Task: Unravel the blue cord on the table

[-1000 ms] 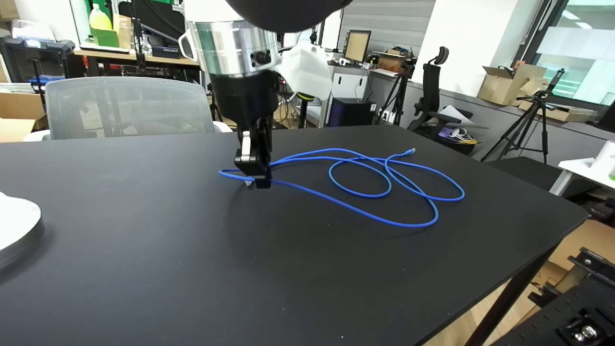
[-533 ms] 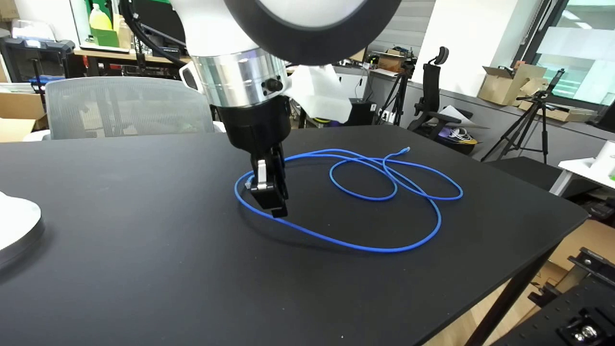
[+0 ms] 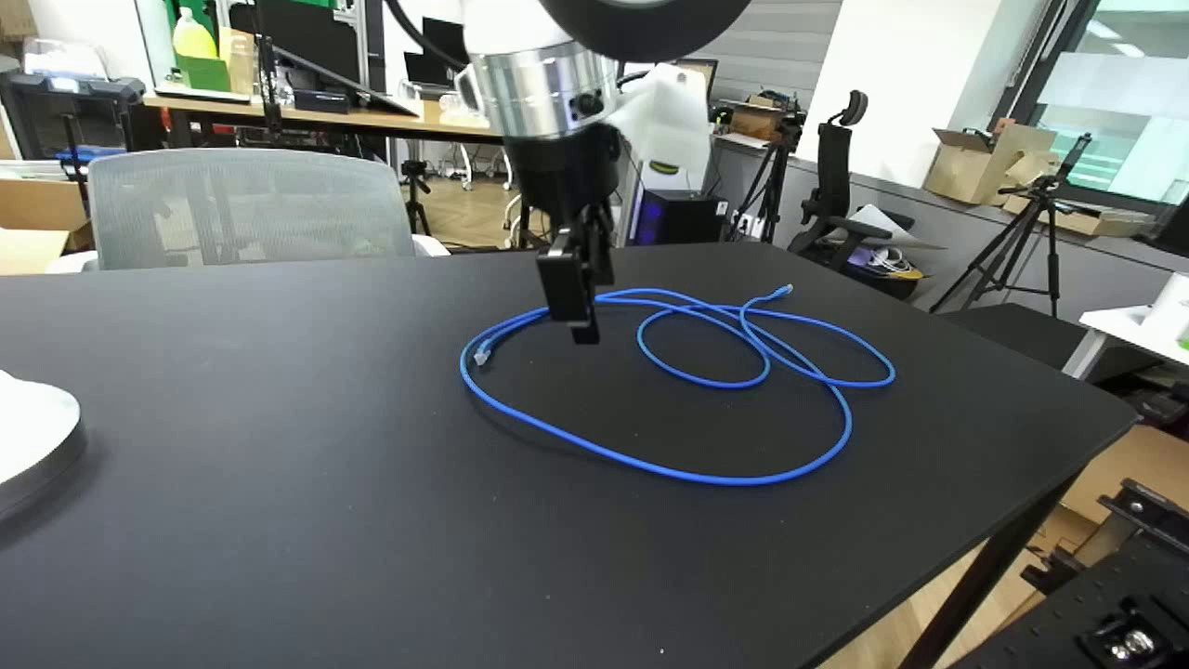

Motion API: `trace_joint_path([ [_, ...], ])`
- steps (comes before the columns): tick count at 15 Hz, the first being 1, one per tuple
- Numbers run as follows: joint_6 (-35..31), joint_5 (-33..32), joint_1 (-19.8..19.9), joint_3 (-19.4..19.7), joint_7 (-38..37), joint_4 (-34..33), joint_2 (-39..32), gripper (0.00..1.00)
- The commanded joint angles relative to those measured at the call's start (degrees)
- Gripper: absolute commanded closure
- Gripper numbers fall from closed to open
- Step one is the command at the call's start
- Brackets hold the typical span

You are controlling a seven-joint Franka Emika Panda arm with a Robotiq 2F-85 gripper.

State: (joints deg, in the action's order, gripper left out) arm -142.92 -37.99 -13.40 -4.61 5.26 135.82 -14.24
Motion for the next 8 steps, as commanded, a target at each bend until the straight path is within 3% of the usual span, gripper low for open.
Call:
trace_joint_path([
  [1,3.9,1.8,4.6,2.8,-0.9,-6.0,-1.0,0.00],
  [5,10.0,6.7,8.9,5.3,0.1,-13.3,-3.4,0.00],
  [6,6.4,4.5,8.5,4.9,0.5,-9.8,-1.9,0.00],
  [8,6.6,4.8,9.4,5.2,1.5,-10.6,-2.4,0.00],
])
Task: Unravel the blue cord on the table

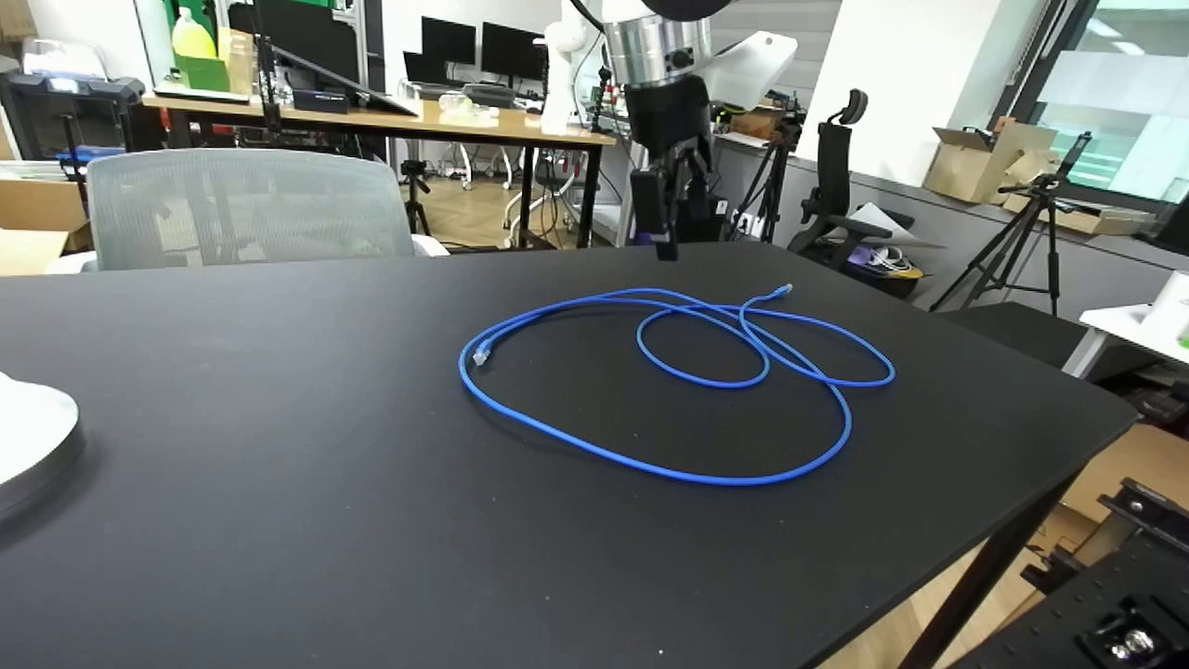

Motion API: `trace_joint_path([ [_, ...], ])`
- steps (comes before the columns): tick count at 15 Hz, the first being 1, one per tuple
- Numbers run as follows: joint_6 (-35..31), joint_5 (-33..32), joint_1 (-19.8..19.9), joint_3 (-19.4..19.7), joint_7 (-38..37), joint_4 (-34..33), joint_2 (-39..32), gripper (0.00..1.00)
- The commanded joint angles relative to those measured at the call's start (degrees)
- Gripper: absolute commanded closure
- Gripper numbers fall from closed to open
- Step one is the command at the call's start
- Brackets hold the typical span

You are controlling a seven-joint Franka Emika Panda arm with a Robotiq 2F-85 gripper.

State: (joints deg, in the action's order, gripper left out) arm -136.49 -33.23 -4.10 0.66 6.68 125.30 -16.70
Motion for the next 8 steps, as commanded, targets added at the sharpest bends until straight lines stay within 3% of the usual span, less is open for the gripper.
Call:
trace_joint_path([
  [1,0.1,0.1,-0.1,-0.3,0.1,0.1,0.0,0.00],
  [3,-0.3,1.0,-0.1,-0.2,-0.5,-1.1,-0.9,0.00],
  [8,6.3,9.0,3.2,1.4,3.4,-12.8,-9.3,0.00],
])
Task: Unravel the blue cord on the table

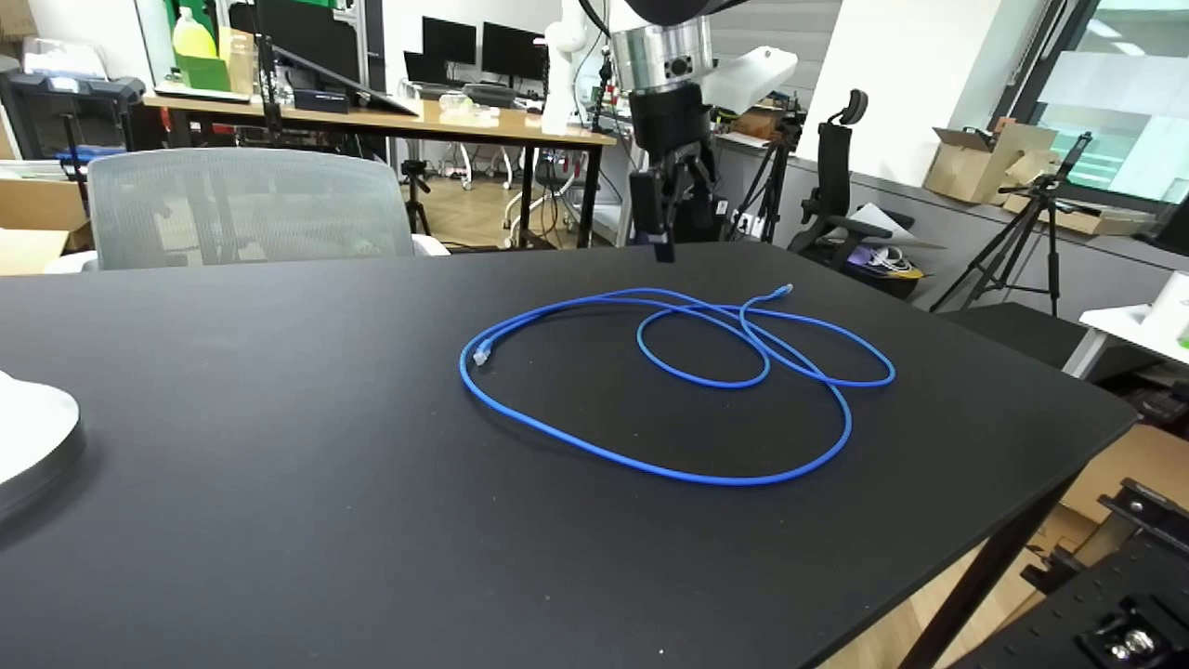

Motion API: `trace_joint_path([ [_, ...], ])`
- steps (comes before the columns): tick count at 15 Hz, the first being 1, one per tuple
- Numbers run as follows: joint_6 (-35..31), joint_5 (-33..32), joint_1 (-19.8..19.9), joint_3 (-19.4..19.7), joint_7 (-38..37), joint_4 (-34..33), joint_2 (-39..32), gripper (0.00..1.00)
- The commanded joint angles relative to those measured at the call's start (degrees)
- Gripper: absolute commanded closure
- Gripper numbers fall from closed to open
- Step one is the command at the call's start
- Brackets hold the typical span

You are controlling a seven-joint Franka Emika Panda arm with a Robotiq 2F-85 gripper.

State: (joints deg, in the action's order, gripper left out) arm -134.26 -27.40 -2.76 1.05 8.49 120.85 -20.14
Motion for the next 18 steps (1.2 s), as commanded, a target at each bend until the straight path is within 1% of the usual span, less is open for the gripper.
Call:
trace_joint_path([
  [1,5.3,4.3,2.6,1.3,2.5,-10.9,-7.8,0.00],
  [4,7.8,6.4,4.7,2.2,4.3,-19.0,-14.0,0.00],
  [7,11.5,7.8,6.4,1.8,9.3,-27.5,-20.6,0.00],
  [11,17.3,8.3,6.7,1.5,13.5,-37.3,-27.8,0.00],
  [17,24.0,8.5,6.9,1.4,16.2,-49.0,-35.7,0.00],
  [18,24.8,8.3,6.8,1.5,16.5,-50.6,-36.7,0.08],
])
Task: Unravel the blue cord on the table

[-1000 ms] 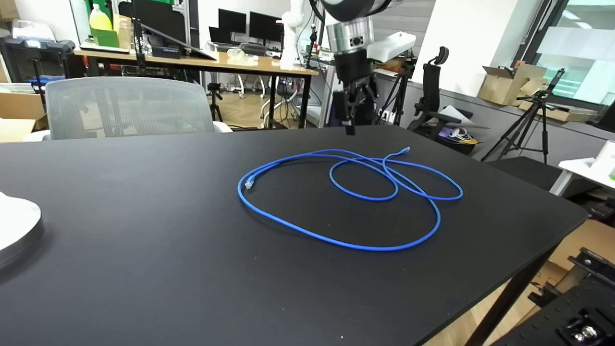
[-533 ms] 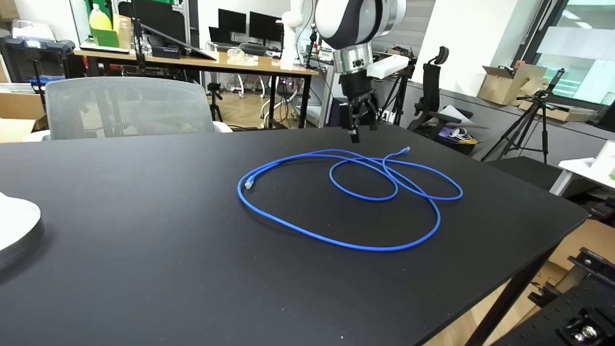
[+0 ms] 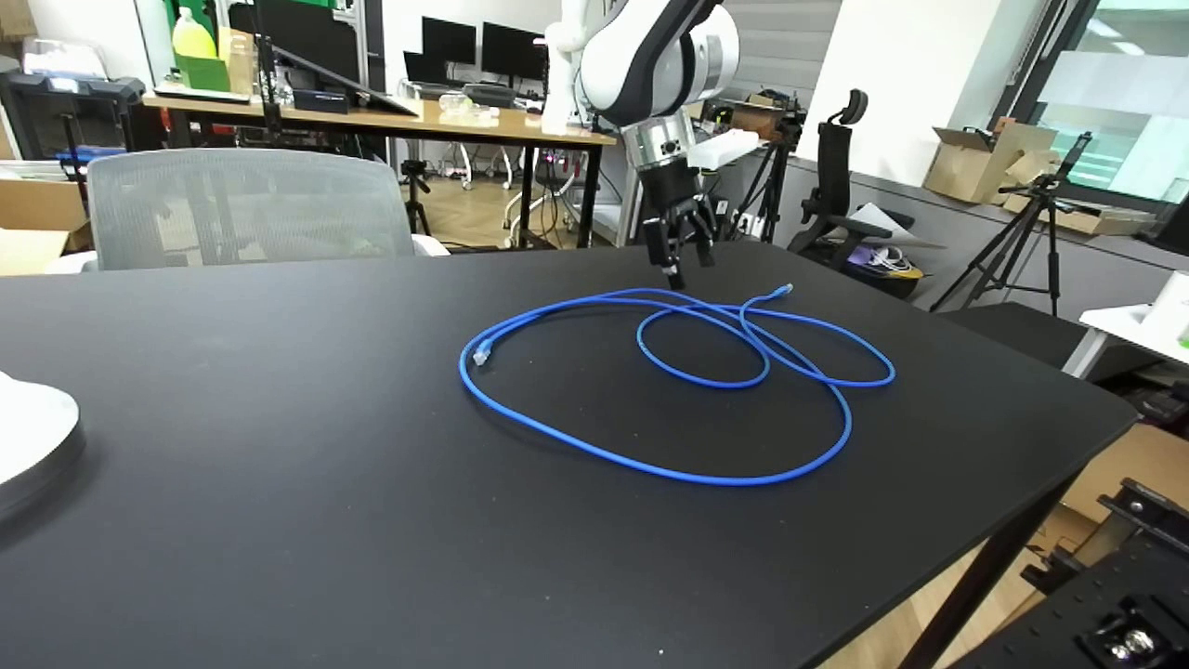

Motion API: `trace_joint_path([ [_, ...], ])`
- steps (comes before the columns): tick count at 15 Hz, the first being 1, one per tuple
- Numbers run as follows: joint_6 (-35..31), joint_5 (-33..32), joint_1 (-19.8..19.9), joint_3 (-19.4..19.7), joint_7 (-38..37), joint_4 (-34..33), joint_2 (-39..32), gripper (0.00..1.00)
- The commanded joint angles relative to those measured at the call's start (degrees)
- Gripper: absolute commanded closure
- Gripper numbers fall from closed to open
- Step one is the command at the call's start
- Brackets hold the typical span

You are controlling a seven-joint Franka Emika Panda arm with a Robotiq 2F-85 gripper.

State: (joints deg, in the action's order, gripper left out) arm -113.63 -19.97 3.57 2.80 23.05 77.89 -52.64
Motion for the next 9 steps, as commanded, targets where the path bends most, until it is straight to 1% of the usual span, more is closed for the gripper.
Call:
trace_joint_path([
  [1,5.1,0.8,0.5,-0.2,2.4,-9.1,-5.2,0.11],
  [2,5.8,0.7,0.4,-0.1,2.6,-10.5,-6.3,0.33],
  [4,7.2,0.6,0.3,-0.1,3.3,-13.2,-8.2,0.36],
  [8,9.6,0.2,0.1,0.4,4.0,-18.1,-12.0,0.66],
  [9,10.1,0.3,0.1,0.3,4.3,-19.1,-12.7,0.72],
])
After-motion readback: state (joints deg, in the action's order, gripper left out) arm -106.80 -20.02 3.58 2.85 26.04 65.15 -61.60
